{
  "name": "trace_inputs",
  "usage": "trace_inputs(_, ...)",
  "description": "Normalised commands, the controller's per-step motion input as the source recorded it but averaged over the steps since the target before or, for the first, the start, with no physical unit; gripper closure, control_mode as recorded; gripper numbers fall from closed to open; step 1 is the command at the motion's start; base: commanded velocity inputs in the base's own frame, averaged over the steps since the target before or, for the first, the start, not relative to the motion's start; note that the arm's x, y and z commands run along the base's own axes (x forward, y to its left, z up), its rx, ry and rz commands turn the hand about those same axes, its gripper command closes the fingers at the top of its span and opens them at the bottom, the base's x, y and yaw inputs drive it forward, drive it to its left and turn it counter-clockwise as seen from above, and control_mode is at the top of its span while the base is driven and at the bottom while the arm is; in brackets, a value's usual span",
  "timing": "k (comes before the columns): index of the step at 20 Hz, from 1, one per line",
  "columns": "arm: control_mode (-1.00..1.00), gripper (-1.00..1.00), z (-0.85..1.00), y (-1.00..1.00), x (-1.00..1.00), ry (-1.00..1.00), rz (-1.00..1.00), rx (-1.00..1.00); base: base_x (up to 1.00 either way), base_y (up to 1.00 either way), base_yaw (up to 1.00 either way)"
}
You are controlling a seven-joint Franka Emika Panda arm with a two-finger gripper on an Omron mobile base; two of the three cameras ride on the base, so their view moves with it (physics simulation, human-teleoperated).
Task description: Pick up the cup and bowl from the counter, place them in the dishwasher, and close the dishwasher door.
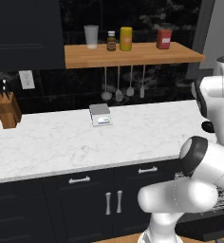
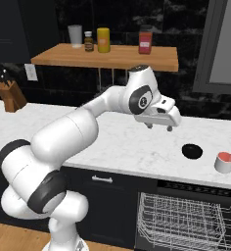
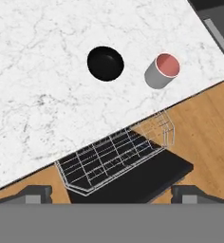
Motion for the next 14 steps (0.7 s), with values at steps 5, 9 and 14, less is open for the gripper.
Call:
trace_inputs(5,-1.00,-1.00,-0.18,-0.16,0.32,0.00,0.06,0.05,0.00,0.00,0.00)
trace_inputs(9,-1.00,-1.00,-0.31,0.00,0.44,0.00,0.10,0.10,0.00,0.00,0.00)
trace_inputs(14,-1.00,-1.00,-0.32,-0.01,0.43,0.00,0.12,0.03,0.00,0.00,0.00)
